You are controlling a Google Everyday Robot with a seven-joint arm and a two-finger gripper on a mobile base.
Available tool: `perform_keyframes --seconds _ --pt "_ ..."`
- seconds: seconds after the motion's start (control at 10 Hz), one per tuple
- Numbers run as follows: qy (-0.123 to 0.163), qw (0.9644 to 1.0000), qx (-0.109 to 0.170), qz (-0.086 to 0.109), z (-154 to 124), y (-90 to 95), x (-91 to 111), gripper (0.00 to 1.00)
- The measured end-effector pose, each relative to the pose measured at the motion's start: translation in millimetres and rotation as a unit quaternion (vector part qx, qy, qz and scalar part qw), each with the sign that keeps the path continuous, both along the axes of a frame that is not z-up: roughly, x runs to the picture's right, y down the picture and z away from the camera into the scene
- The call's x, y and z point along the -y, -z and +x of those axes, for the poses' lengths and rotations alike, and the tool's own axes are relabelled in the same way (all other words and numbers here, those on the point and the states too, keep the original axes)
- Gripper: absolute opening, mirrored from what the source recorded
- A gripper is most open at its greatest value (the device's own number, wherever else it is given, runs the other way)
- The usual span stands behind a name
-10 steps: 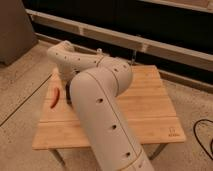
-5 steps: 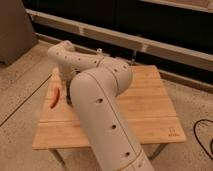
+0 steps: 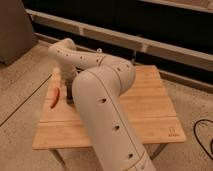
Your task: Place the eraser on the white sponge
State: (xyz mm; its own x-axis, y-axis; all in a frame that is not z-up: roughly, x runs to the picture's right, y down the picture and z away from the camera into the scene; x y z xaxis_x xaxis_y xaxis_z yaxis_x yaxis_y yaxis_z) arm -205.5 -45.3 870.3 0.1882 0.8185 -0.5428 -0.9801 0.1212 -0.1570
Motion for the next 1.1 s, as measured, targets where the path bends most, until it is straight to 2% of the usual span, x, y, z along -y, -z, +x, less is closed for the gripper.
perform_keyframes --seconds 0.3,1.1 --pt "0.007 0.9988 -0.013 0.046 13.6 22.9 27.3 0.68" --pt "0.008 0.9988 -0.013 0.047 13.7 22.8 27.5 0.68"
